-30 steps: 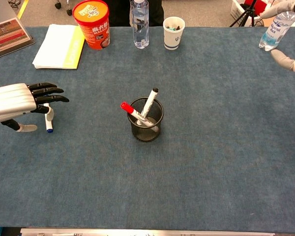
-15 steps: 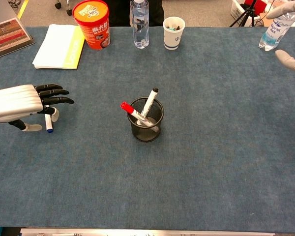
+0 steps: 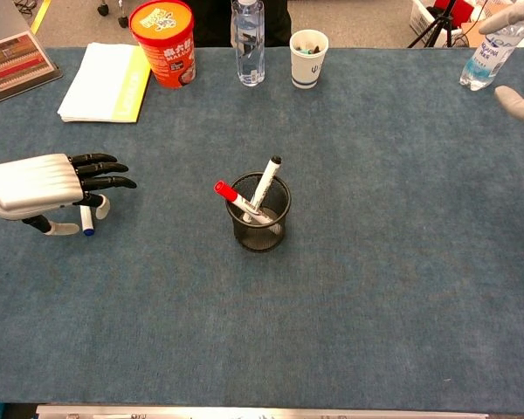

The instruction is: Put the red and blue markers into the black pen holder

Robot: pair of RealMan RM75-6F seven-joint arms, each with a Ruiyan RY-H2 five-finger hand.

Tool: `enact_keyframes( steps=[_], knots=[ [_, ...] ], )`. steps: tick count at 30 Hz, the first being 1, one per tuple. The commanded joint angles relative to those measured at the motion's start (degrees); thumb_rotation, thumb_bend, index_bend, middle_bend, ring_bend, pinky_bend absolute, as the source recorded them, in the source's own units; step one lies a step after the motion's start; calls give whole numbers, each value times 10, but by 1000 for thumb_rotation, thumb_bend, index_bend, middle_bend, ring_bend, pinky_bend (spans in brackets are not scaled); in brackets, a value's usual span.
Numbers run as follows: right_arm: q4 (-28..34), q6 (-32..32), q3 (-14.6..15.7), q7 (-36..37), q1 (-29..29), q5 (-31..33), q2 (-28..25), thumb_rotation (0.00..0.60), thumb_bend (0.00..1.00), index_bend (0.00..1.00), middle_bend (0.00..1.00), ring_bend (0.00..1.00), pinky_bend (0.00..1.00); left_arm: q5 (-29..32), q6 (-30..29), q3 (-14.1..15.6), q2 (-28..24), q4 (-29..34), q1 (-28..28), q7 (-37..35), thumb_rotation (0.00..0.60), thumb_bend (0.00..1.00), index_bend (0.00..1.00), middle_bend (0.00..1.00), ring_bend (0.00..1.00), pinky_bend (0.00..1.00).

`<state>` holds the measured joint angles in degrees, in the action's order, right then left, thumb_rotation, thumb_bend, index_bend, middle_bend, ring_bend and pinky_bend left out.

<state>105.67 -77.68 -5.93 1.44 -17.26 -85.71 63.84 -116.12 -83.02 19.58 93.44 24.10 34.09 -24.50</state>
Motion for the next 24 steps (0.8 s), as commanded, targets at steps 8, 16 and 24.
enact_keyframes(
  steps=[8,16,24],
  knots=[
    [-1,-3,-2,5,3,-2,-1,600,356,273,237,50,0,7,5,7,1,0,1,2,600,229,475,105,0,79],
    [2,-7,-2,5,7,-5,-4,600,356,278,237,50,0,13,4,10,3,1,1,1,600,229,493,106,0,79],
    [3,-10,-2,7,12,-6,-7,600,356,278,237,50,0,14,9,16,7,1,3,4,600,229,492,106,0,79]
  ],
)
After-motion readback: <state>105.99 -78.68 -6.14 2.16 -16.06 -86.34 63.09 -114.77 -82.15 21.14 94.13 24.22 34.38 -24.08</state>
